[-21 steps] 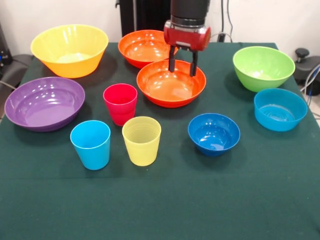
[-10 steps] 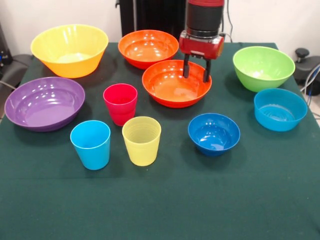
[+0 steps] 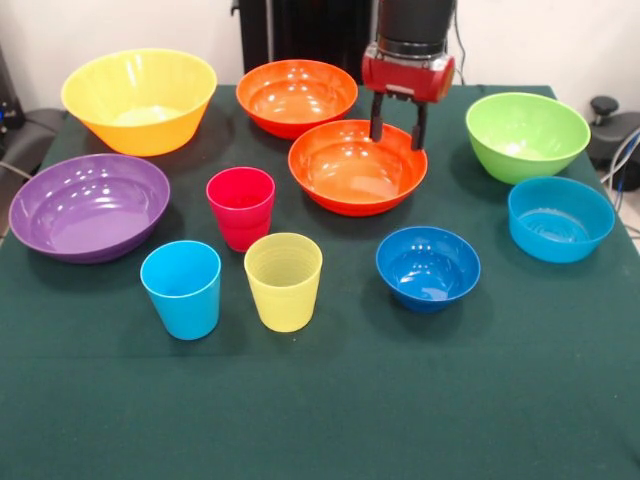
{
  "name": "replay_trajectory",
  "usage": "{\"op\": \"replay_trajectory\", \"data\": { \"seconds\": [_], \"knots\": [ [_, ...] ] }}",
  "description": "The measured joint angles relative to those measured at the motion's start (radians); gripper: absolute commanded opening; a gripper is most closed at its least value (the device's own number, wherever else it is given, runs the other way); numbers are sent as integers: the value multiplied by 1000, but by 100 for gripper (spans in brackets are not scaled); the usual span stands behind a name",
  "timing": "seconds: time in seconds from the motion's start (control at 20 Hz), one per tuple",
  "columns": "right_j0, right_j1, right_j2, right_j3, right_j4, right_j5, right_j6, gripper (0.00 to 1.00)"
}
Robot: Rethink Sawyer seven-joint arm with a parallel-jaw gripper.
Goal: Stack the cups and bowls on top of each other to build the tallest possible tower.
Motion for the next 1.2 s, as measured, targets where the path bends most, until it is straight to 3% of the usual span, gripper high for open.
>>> {"op": "replay_trajectory", "data": {
  "seconds": [0.65,1.2],
  "knots": [
    [-37,-136,-18,1,0,214,0,100],
    [-38,-129,-13,-3,48,221,0,100]
  ]
}}
